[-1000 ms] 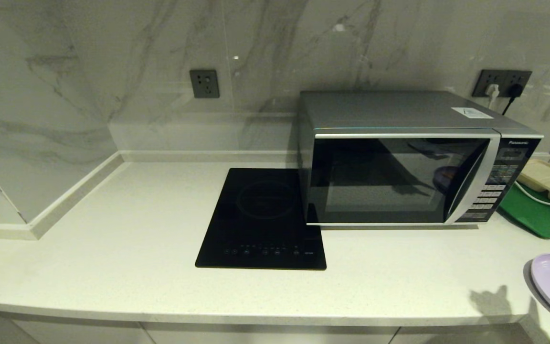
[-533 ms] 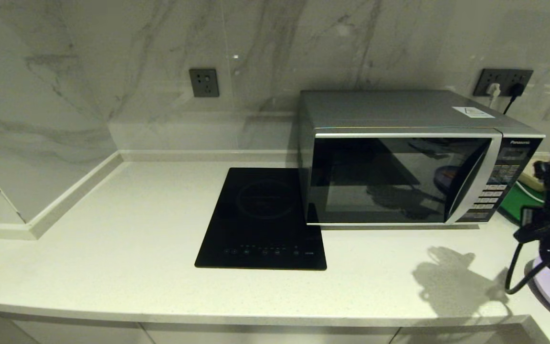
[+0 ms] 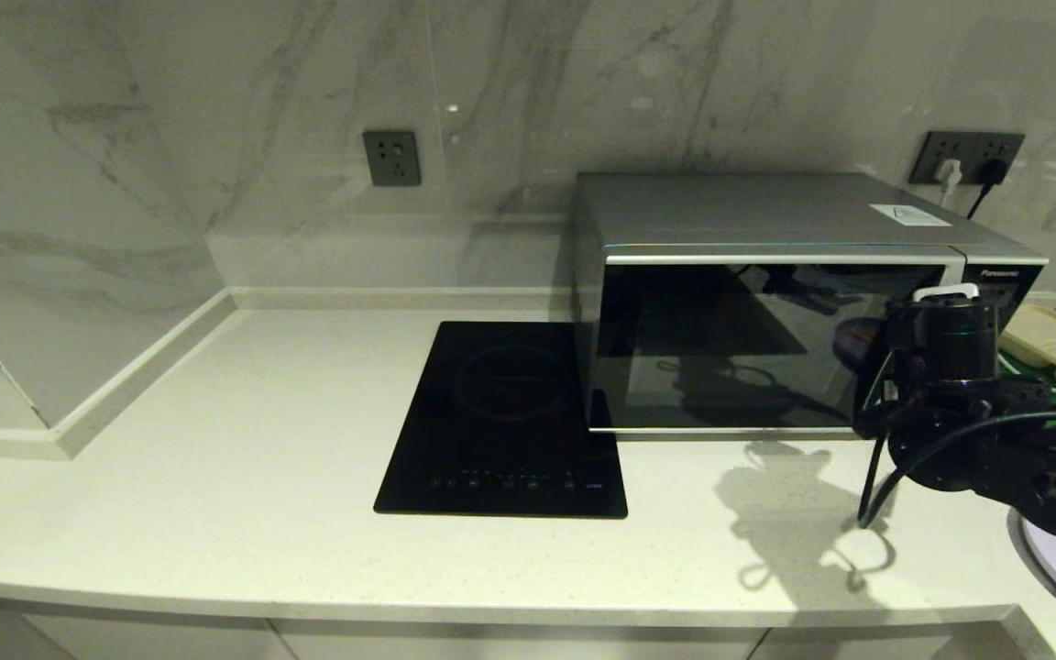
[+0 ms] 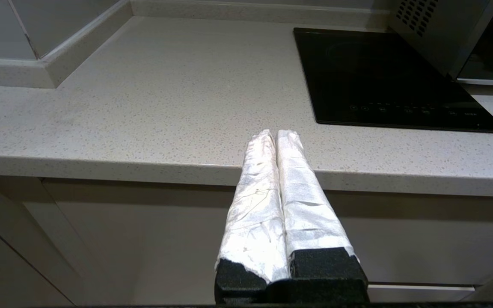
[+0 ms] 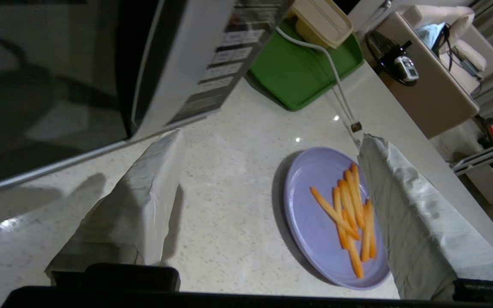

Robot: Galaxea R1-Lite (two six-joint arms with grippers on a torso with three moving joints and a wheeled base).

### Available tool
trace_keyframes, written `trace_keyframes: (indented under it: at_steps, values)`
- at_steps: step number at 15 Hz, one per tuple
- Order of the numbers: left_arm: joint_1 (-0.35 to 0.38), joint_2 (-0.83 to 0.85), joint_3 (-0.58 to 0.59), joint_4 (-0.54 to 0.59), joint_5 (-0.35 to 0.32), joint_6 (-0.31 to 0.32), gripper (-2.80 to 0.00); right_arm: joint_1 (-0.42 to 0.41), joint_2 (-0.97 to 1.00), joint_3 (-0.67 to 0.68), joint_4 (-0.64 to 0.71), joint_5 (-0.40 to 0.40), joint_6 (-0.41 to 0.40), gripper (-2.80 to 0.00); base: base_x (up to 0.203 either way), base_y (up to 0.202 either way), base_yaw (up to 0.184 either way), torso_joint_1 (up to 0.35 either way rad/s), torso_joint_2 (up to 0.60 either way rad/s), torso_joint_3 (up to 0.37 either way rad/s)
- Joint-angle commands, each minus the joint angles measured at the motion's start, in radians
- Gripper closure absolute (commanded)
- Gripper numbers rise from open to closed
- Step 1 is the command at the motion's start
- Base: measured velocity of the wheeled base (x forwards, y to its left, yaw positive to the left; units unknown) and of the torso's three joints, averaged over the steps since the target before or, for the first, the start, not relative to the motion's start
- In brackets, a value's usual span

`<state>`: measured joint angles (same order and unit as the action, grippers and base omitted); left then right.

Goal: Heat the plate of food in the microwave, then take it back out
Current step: Open the microwave oven

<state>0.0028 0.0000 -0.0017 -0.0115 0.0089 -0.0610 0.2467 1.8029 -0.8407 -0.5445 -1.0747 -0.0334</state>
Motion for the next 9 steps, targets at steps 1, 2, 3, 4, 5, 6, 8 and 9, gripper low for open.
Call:
trace_keyframes:
  at_steps: [1, 2, 3, 4, 5, 6, 8, 9]
  values:
    - [0.000, 0.000, 0.000, -0.001, 0.000, 0.000, 0.00, 0.001, 0.052, -0.051, -0.003, -0.001, 0.000, -2.80, 0.000, 0.000, 0.000, 0.000, 0.00, 0.000]
    - [0.000, 0.000, 0.000, -0.001, 0.000, 0.000, 0.00, 0.000, 0.067, -0.072, -0.003, -0.001, 0.001, -2.80, 0.000, 0.000, 0.000, 0.000, 0.00, 0.000]
    - [0.000, 0.000, 0.000, -0.001, 0.000, 0.000, 0.00, -0.001, 0.079, -0.091, -0.003, -0.002, 0.002, -2.80, 0.000, 0.000, 0.000, 0.000, 0.00, 0.000]
    - [0.000, 0.000, 0.000, -0.001, 0.000, 0.000, 0.00, -0.003, 0.092, -0.111, -0.003, -0.002, 0.003, -2.80, 0.000, 0.000, 0.000, 0.000, 0.00, 0.000]
    - [0.000, 0.000, 0.000, -0.001, 0.000, 0.000, 0.00, -0.012, 0.106, -0.134, -0.003, -0.003, 0.003, -2.80, 0.000, 0.000, 0.000, 0.000, 0.00, 0.000]
    - [0.000, 0.000, 0.000, -0.001, 0.000, 0.000, 0.00, -0.022, 0.119, -0.153, -0.002, -0.004, 0.003, -2.80, 0.000, 0.000, 0.000, 0.000, 0.00, 0.000]
    - [0.000, 0.000, 0.000, 0.000, 0.000, 0.000, 0.00, -0.049, 0.137, -0.164, -0.002, -0.001, 0.003, -2.80, 0.000, 0.000, 0.000, 0.000, 0.00, 0.000]
    - [0.000, 0.000, 0.000, -0.001, 0.000, 0.000, 0.00, -0.069, 0.149, -0.173, -0.003, 0.000, 0.004, -2.80, 0.000, 0.000, 0.000, 0.000, 0.00, 0.000]
